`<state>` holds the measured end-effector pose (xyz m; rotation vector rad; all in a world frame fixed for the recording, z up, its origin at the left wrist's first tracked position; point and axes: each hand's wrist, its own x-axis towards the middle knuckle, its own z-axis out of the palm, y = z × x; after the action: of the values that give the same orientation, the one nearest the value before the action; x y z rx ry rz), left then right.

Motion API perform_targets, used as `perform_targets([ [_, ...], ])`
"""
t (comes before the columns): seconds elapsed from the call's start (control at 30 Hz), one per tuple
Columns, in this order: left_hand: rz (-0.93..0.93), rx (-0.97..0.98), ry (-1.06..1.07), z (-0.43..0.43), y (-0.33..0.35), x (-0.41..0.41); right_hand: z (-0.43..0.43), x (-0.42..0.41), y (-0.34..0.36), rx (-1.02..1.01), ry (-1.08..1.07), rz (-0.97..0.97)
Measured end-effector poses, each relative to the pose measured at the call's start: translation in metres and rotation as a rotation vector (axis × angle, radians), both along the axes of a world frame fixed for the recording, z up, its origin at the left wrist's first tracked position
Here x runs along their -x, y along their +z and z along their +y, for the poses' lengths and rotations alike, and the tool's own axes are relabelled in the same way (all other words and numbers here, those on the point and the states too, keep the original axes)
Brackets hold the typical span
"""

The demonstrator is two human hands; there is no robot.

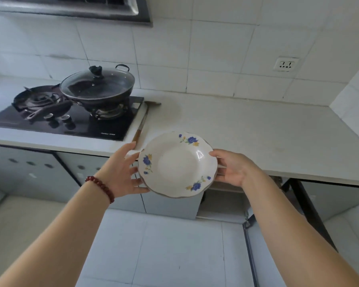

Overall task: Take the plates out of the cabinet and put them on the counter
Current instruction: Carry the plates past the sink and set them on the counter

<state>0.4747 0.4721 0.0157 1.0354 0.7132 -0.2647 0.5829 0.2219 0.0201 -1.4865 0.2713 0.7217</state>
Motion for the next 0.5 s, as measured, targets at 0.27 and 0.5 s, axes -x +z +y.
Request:
perform_targets([
  [0.27,-0.001,0.029,0.191,0.114,-0.006,0.057,0.136,0.013,-0.005,0.01,0.169,0.011],
  [0.5,-0.015,0.039,0.377,0.208,-0.016,0.119,0.264,0.035,-0.01,0.018,0.362,0.014],
])
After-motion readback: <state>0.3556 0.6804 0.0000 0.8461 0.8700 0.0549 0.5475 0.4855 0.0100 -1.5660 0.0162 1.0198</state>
